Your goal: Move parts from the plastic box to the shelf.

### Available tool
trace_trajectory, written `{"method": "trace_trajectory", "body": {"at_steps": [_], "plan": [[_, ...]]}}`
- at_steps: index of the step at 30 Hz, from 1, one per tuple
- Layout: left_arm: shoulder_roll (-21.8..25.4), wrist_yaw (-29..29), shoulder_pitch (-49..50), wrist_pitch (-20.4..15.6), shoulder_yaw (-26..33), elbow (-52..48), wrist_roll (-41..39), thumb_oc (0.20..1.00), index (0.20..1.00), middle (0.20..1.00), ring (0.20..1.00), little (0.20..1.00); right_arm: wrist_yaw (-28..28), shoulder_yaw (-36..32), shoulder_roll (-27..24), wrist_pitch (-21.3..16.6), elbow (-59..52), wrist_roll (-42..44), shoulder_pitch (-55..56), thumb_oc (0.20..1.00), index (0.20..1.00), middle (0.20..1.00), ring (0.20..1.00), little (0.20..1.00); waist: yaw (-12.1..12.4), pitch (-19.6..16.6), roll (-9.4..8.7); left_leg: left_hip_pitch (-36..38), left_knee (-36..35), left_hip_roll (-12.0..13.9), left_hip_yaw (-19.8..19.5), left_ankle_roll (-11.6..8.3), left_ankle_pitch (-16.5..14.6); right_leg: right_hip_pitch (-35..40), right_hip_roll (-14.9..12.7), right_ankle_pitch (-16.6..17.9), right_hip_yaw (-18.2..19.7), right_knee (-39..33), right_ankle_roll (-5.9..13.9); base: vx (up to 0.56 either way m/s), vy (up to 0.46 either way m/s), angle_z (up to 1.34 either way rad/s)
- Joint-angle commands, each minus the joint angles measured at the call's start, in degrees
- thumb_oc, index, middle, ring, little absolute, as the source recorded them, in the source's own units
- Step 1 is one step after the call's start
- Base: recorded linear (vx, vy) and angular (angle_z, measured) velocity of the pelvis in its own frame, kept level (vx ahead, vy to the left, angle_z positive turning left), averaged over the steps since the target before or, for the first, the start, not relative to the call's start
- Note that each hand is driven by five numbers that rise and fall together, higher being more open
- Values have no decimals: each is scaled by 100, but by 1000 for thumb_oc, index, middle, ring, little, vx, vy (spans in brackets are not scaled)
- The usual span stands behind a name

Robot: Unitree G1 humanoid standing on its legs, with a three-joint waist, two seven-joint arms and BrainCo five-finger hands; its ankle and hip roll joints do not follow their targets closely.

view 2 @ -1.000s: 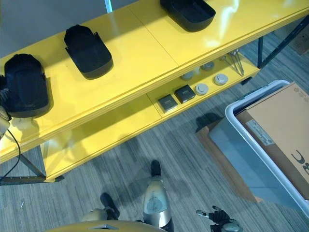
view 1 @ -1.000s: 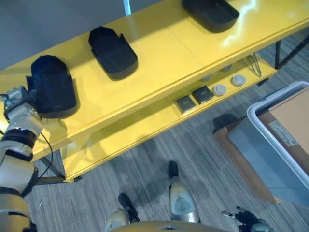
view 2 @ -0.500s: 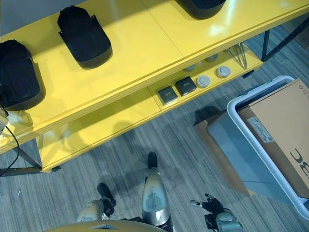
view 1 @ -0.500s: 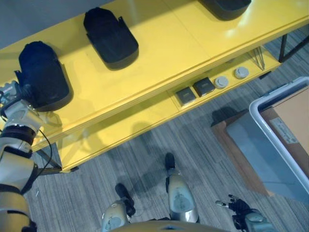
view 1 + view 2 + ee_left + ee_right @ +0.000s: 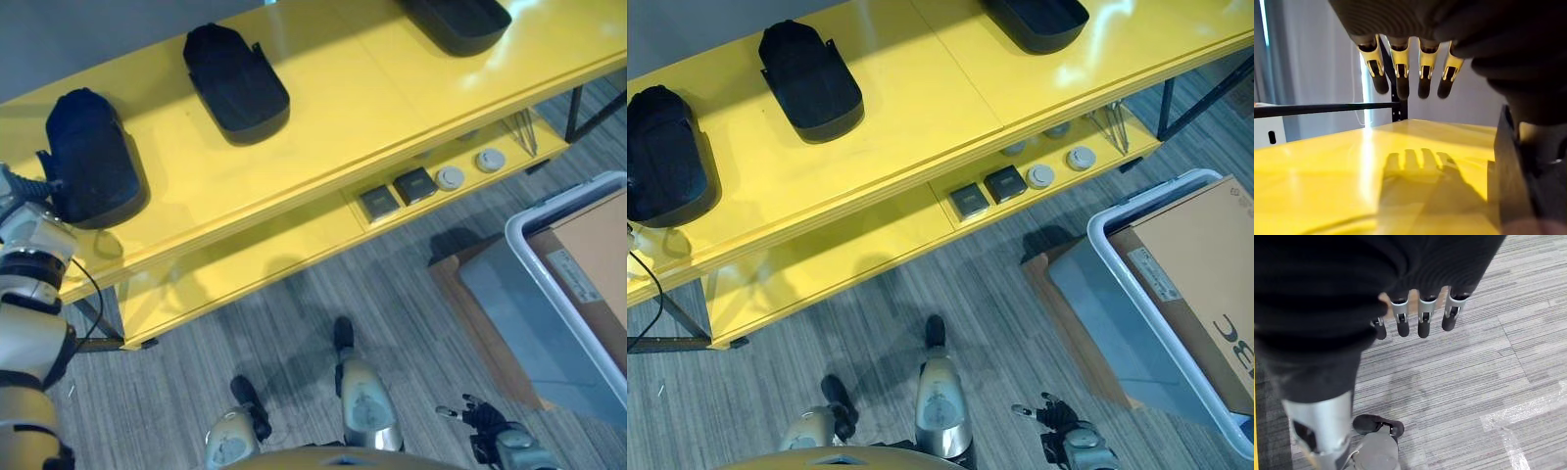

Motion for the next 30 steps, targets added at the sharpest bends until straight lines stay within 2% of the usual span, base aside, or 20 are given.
{"method": "trace_trajectory", "body": {"at_steps": [1,5,6,7,9,11,13,14,15,16,17,18,22,24,27,28,30], "plan": [[579,879,-303,-619,249,-21,-455,1000,1000,1000,1000,1000,-78,106,14,-94,1,46,343,1000,1000,1000,1000,1000,-29,-285,-78,-587,572,349,-273,84,-76,198,-298,-836,437,454,387,0,0,0],[611,1550,-26,-1762,604,-1051,-745,1000,1000,1000,1000,1000,-177,27,173,-80,-80,-124,514,1000,1000,1000,1000,1000,101,-377,-51,-381,414,301,-287,108,-74,449,-320,-817,361,312,413,28,-41,8],[695,1599,332,-2059,817,-2088,-843,1000,1000,1000,1000,1000,-199,-75,276,-22,-138,-189,596,1000,1000,1000,1000,1000,204,-429,-32,-283,324,267,-308,110,-73,589,-332,-807,308,217,431,176,-75,15],[673,1054,1475,-2270,1764,-4086,-841,1000,1000,1000,1000,1000,-285,-207,507,138,-266,-259,757,1000,1000,1000,1000,1000,430,-559,-37,-110,186,181,-404,109,-83,857,-367,-781,166,42,461,227,-107,9],[152,429,2775,-2474,2571,-5800,-706,1000,1000,1000,1000,1000,-373,-307,768,233,-433,-369,965,1000,1000,1000,1000,1000,657,-709,-45,-34,77,148,-503,98,-52,1003,-374,-764,33,-44,474,178,-85,2],[-304,102,3550,-2705,2869,-6547,-652,1000,1000,1000,1000,1000,-451,-341,886,278,-575,-390,1123,1000,1000,1000,1000,1000,745,-774,-43,-12,50,149,-554,84,-47,1076,-380,-776,-38,-68,482,61,-39,39],[-902,-476,4441,-3233,2957,-7162,-739,1000,1000,1000,1000,1000,-559,-410,1034,348,-693,-349,1252,1000,1000,1000,1000,1000,886,-803,-35,13,20,147,-593,75,-43,1171,-384,-775,-137,-124,492,19,-45,39],[-1001,-528,4599,-3334,2919,-7248,-745,1000,1000,1000,1000,1000,-590,-422,1079,338,-687,-342,1259,1000,1000,1000,1000,1000,917,-797,-33,15,22,143,-601,78,-46,1185,-386,-773,-153,-130,492,-8,-48,17],[-1305,-1055,5047,-3473,2803,-7422,-1376,1000,1000,1000,1000,1000,-686,-428,1160,238,-575,-226,1290,1000,1000,1000,1000,1000,1033,-794,-20,0,29,126,-655,79,-51,1229,-389,-763,-207,-164,482,-26,-33,10],[-1535,-1152,5319,-3567,2634,-7440,-1572,1000,1000,1000,1000,1000,-732,-442,1200,195,-518,-163,1287,1000,1000,1000,1000,1000,1094,-784,-5,-18,40,114,-693,81,-57,1252,-392,-756,-249,-180,480,-41,-37,14],[-1661,-1366,5585,-3558,2439,-7380,-1679,718,718,718,718,718,-768,-455,1214,128,-451,-85,1291,1000,1000,1000,1000,1000,1158,-773,9,-22,33,100,-736,86,-53,1272,-393,-742,-289,-195,481,-44,-37,15],[-1642,-1373,5791,-3839,2036,-7138,-1753,200,200,200,200,200,-840,-327,1213,104,-370,73,1230,1000,1000,1000,1000,1000,1209,-765,-5,-15,21,87,-747,92,-46,1289,-397,-730,-331,-205,488,-35,-31,12],[-1599,-1043,5647,-4203,1589,-6976,-1819,200,200,200,200,200,-879,-195,1209,-63,-113,182,1136,1000,1000,1000,1000,1000,1177,-770,10,18,-16,96,-684,108,-24,1285,-409,-707,-337,-209,497,-5,6,9],[-1680,-404,5084,-4211,1282,-6761,-1669,200,200,200,200,200,-910,-30,1227,-139,60,208,1032,1000,1000,1000,1000,1000,1052,-789,-16,60,-28,130,-577,96,-17,1251,-413,-685,-287,-189,510,14,7,-5],[-1742,114,4411,-4032,1289,-6334,-1614,200,200,200,200,200,-804,-12,1136,-113,44,22,1050,1000,1000,1000,1000,1000,857,-807,-50,76,-16,194,-441,75,-16,1158,-399,-664,-165,-162,522,15,-2,-25],[-1794,287,4206,-3877,1272,-5991,-1773,200,200,200,200,200,-699,-18,1081,-127,68,-35,1040,1000,1000,1000,1000,1000,784,-824,-72,73,11,224,-390,66,-26,1123,-392,-674,-112,-143,522,18,-22,-17],[-1943,538,4023,-3805,1246,-5421,-1683,200,200,200,200,200,-650,1,1059,-99,20,-105,1048,1000,1000,1000,1000,1000,699,-824,-100,62,60,260,-342,61,-38,1069,-381,-689,-49,-92,518,17,-26,-20]]}}
